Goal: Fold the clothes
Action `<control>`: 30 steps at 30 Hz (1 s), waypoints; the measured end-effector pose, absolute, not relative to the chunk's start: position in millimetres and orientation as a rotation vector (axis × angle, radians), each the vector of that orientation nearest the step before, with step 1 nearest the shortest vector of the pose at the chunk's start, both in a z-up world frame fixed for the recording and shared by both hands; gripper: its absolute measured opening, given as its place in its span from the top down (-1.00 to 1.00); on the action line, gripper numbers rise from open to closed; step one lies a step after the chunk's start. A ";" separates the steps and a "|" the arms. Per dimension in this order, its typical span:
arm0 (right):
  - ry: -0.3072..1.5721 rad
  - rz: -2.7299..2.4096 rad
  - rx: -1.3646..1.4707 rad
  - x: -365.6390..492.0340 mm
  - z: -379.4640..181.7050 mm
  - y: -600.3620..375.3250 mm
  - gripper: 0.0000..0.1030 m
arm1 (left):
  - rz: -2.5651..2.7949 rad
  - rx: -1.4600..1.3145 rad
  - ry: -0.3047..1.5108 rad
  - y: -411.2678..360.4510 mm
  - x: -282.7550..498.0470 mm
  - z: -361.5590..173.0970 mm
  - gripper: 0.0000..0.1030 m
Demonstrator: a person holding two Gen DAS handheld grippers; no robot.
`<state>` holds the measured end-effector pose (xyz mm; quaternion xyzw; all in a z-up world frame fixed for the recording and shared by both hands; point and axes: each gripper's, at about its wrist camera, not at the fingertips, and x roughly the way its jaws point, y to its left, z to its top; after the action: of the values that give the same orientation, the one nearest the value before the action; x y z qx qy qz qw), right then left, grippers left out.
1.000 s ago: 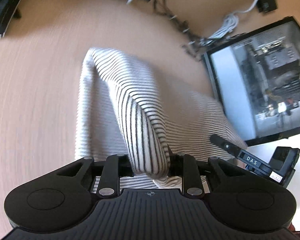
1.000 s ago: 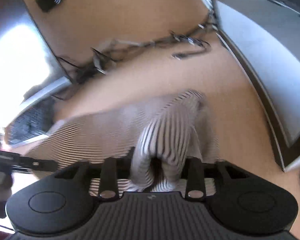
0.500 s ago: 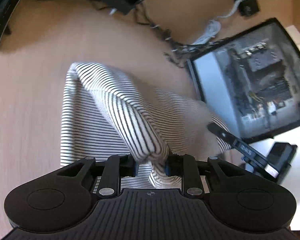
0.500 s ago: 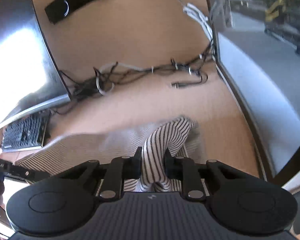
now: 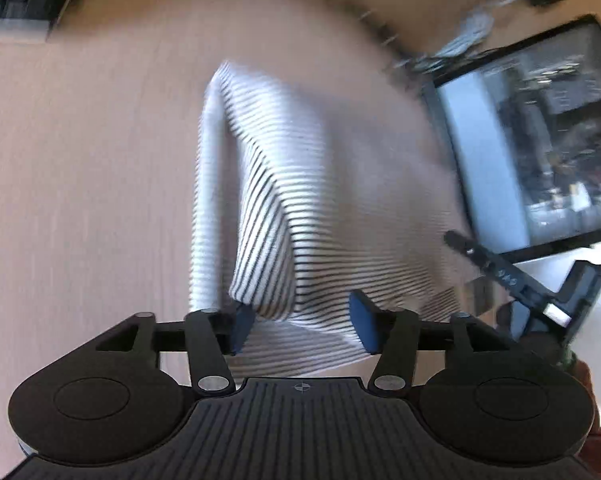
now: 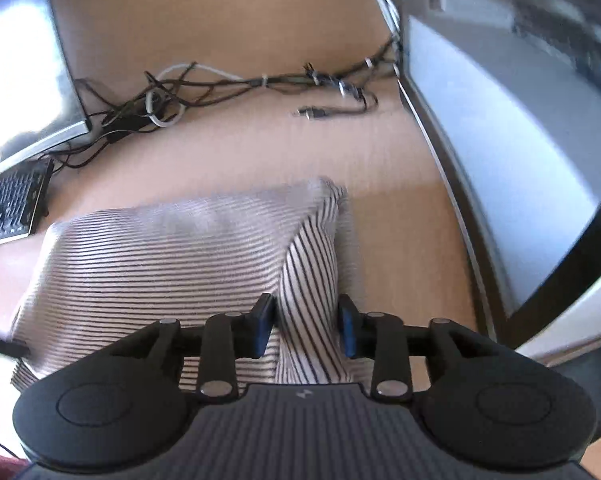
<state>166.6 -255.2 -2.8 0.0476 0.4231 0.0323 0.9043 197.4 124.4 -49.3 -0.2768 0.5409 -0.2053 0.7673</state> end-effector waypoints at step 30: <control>0.869 0.017 -0.103 209.3 -27.1 -226.5 -0.57 | -0.554 -0.388 1.150 51.8 235.9 -50.5 -0.84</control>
<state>209.3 -226.5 -27.1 -0.0500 0.4206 0.0082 0.9058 235.9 51.8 -50.5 -0.1799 0.5333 -0.2568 0.7857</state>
